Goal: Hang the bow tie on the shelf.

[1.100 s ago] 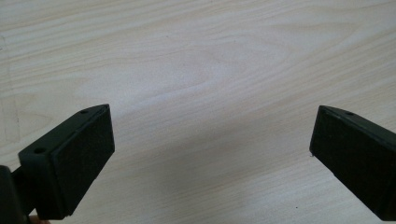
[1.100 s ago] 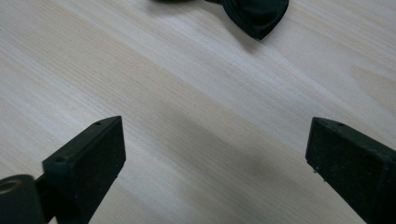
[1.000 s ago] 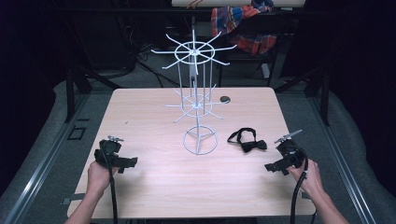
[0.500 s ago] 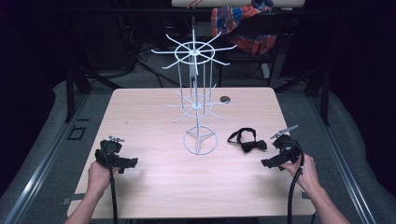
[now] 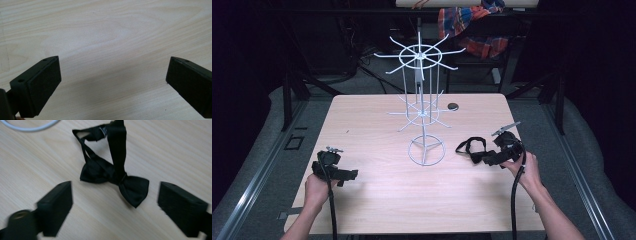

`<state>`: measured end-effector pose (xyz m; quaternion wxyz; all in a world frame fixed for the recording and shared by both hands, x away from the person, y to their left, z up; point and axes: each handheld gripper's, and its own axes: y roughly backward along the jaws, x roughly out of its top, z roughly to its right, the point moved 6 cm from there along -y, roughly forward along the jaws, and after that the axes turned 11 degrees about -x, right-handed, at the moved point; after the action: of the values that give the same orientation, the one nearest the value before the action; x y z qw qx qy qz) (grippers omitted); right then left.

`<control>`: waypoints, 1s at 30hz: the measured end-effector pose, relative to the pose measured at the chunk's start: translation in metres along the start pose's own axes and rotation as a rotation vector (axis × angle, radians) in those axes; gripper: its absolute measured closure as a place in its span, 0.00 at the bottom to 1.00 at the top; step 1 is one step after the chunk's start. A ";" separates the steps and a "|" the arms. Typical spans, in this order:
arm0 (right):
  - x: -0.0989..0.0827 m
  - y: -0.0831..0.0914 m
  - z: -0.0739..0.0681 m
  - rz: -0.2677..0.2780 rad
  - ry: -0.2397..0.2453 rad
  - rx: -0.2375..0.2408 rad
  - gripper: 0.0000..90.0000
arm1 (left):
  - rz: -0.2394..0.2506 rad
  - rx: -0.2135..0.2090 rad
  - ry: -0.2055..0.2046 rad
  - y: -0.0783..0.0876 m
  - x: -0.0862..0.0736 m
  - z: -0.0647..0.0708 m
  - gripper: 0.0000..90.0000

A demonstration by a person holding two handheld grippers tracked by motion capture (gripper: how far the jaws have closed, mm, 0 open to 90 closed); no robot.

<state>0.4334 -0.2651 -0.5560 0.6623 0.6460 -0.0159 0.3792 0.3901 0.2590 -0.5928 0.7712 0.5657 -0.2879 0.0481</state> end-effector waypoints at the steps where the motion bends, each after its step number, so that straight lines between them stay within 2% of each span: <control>1: 0.006 -0.002 0.000 0.007 -0.004 -0.011 0.23 | -0.006 -0.004 0.010 0.000 -0.001 -0.001 0.00; 3: 0.012 -0.004 -0.001 0.004 0.004 -0.019 0.32 | -0.005 -0.003 0.015 0.000 -0.001 -0.002 0.00; 4: 0.012 -0.004 -0.001 0.004 0.004 -0.019 0.32 | -0.005 -0.003 0.015 0.000 -0.001 -0.002 0.00; 5: 0.017 -0.007 -0.002 0.006 0.011 -0.037 0.39 | -0.010 0.000 0.007 0.000 -0.001 -0.001 0.00; 6: 0.017 -0.007 -0.002 0.006 0.011 -0.037 0.39 | -0.010 0.000 0.007 0.000 -0.001 -0.001 0.00; 7: 0.023 -0.009 -0.004 0.020 0.012 -0.046 0.48 | -0.009 -0.002 0.000 -0.001 0.000 0.000 0.00; 8: 0.026 -0.008 -0.003 0.020 0.011 -0.060 0.52 | -0.008 -0.001 0.000 -0.001 0.000 0.000 0.00; 11: 0.032 -0.007 -0.001 0.027 -0.002 -0.067 0.69 | -0.007 0.003 0.015 0.000 -0.001 -0.001 0.00; 12: 0.033 -0.006 -0.001 0.028 0.001 -0.064 0.78 | -0.007 0.007 0.018 0.000 -0.002 -0.002 0.00; 15: 0.034 -0.003 -0.001 0.035 -0.005 -0.067 0.90 | -0.006 0.009 0.016 0.002 -0.002 -0.002 0.00; 18: 0.033 0.000 0.002 0.043 0.006 -0.073 0.96 | -0.008 0.009 0.005 0.003 -0.002 -0.001 0.00; 22: 0.036 0.007 0.004 0.063 0.000 -0.079 0.97 | -0.012 0.006 0.000 0.001 -0.002 -0.001 0.00; 30: 0.047 0.034 0.003 0.145 0.009 -0.076 0.98 | -0.012 0.004 0.001 0.001 -0.002 -0.002 0.00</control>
<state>0.4501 -0.2491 -0.5029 0.6572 0.6159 -0.0739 0.4282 0.3887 0.2617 -0.5931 0.7705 0.5689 -0.2840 0.0443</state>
